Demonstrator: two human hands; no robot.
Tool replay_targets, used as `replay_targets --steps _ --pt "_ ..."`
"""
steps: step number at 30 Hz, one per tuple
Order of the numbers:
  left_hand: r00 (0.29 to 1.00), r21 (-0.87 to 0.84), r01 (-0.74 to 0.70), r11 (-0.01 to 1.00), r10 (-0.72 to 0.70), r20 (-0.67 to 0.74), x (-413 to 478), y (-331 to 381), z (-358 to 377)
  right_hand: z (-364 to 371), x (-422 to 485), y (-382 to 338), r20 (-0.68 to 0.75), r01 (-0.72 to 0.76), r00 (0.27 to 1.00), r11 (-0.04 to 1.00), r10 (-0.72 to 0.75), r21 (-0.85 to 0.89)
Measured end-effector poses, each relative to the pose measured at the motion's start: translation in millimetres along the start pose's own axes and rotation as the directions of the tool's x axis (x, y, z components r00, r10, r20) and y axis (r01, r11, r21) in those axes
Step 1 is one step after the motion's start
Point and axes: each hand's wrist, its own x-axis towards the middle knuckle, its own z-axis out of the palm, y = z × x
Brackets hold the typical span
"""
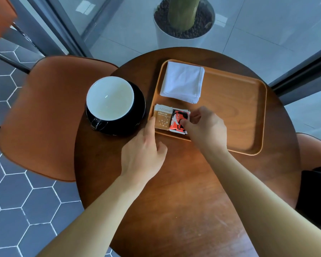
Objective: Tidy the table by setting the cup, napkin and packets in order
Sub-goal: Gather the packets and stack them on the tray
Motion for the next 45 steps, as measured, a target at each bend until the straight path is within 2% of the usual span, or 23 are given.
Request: replay_targets --steps 4,7,11,18,28,33,39,45 --pt "0.998 0.014 -0.067 0.998 0.066 0.024 -3 -1 0 0 0 1 -0.006 0.023 1.0 1.0 -0.023 0.008" --pt "0.997 0.04 -0.072 0.997 0.071 0.028 -5 -1 1 0 0 1 -0.002 0.102 0.995 0.995 -0.102 0.012" --pt "0.997 0.048 -0.072 0.996 0.071 0.014 -4 -1 2 3 -1 -1 0.049 0.223 0.975 0.968 -0.219 -0.118" --pt "0.993 0.105 -0.111 0.988 0.113 -0.017 -6 -1 4 7 4 1 0.021 0.24 0.971 0.964 -0.24 -0.117" --pt "0.989 0.096 -0.138 0.986 0.142 -0.033 -5 -4 5 8 5 0 0.02 0.258 0.966 0.957 -0.258 -0.135" --pt "0.987 0.083 -0.151 0.985 0.154 -0.036 -6 -5 6 7 6 -7 -0.01 0.315 0.946 0.921 -0.325 -0.228" --pt "0.985 0.075 -0.167 0.983 0.17 -0.037 -7 -8 6 3 9 -12 0.106 0.313 0.95 0.903 -0.295 -0.295" --pt "0.973 0.077 -0.226 0.971 0.229 -0.029 -12 -10 7 -2 8 -8 0.159 0.302 0.95 0.917 -0.268 -0.259"
